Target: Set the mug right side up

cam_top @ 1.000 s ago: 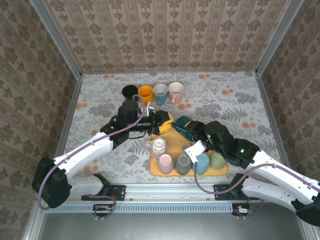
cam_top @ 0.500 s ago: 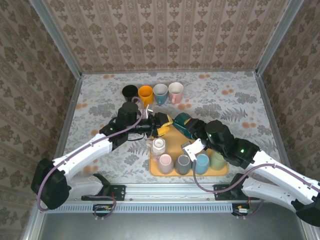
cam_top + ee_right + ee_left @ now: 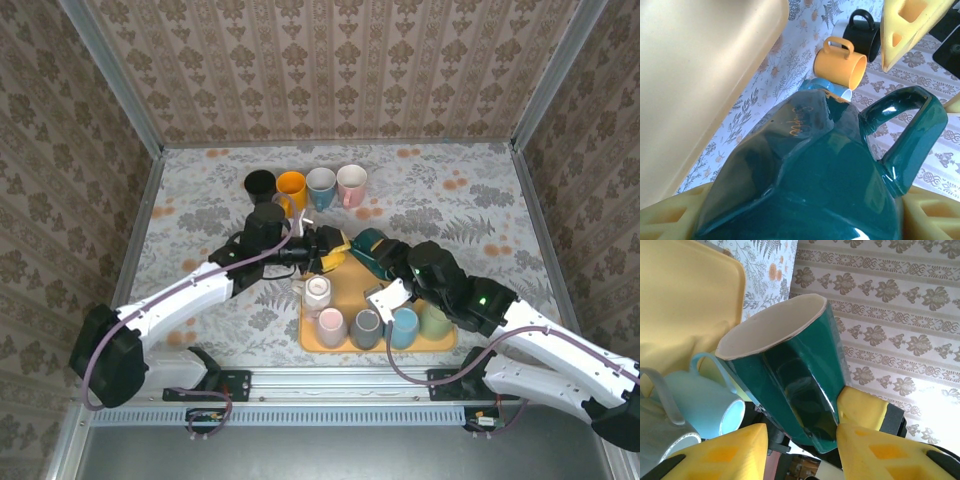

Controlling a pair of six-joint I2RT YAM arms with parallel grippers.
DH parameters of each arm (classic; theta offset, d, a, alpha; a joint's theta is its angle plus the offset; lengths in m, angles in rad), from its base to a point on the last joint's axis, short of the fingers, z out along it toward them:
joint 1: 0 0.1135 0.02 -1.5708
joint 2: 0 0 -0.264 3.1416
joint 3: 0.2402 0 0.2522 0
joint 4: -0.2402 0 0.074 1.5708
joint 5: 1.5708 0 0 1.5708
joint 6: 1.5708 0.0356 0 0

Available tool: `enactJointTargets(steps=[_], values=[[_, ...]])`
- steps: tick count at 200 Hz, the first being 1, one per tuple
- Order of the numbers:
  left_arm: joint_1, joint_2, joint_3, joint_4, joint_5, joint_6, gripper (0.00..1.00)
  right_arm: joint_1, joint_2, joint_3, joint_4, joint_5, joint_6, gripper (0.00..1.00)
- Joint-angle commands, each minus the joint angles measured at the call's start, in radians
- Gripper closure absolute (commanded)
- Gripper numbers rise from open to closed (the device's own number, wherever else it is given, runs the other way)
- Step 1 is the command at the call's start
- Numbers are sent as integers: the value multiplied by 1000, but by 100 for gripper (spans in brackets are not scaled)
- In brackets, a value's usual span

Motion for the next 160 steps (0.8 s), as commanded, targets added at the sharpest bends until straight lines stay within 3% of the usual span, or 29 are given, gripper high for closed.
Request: enactJointTargets(steps=[1,45,73,160], values=[[-18,20,32,31,18,-10,51,28,-14,31,122,-34,-12,60],[-19,23,26,46,16,-22,47,35,-13,19,112,-31,-13,60],[-17,20,18,62,3,-36,52,38,-16,1,118,-28,-10,60],[-30,43,16,163,50,-59,91,42,12,1,117,-2,-21,59]])
